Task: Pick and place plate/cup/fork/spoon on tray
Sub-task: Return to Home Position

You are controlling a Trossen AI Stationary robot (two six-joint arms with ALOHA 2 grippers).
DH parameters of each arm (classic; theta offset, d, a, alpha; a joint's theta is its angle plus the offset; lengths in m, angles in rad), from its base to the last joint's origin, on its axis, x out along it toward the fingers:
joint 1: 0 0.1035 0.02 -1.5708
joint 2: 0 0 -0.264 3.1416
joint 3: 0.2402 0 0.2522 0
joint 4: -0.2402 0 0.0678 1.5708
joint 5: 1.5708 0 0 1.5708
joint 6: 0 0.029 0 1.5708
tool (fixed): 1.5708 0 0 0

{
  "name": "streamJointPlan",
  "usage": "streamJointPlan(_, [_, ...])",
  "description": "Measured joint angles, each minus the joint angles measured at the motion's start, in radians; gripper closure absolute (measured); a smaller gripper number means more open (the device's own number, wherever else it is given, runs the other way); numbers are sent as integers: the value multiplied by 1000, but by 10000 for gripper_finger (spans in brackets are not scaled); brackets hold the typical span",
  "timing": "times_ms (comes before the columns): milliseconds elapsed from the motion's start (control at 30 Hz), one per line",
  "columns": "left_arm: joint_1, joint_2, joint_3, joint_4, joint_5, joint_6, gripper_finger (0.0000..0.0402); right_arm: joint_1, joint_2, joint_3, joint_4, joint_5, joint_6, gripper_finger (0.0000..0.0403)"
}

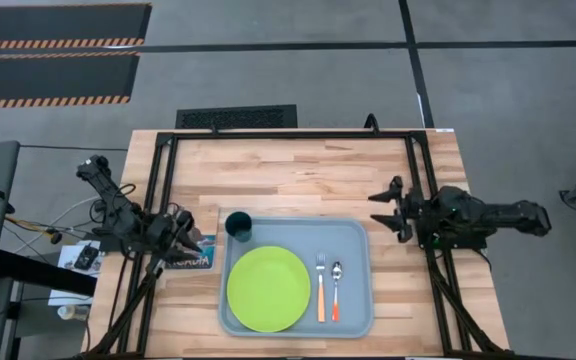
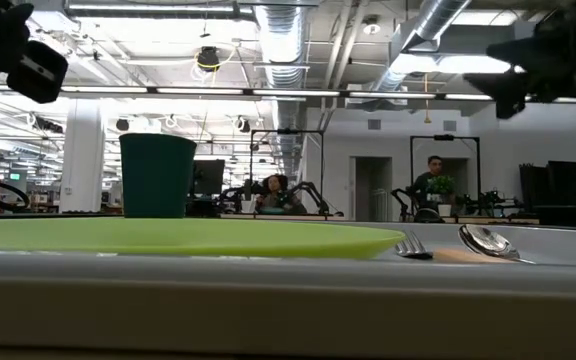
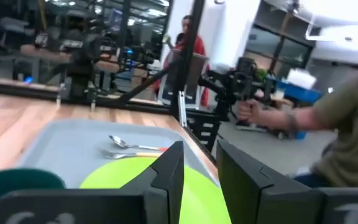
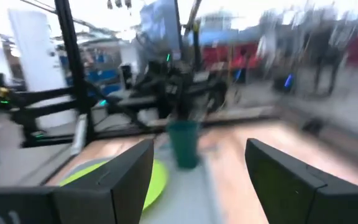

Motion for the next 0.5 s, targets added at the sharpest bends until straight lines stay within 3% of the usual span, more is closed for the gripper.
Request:
streamJointPlan(167, [2,8,-1,2,-101,-37,319,28,-5,0,19,40,-171,121])
streamJointPlan(300, [16,16,-1,2,-217,-28,319,27,-5,-1,-35,40,-186,121])
streamJointPlan(500, [80,44,-2,2,-251,51,319,26,5,0,-146,28,-168,121])
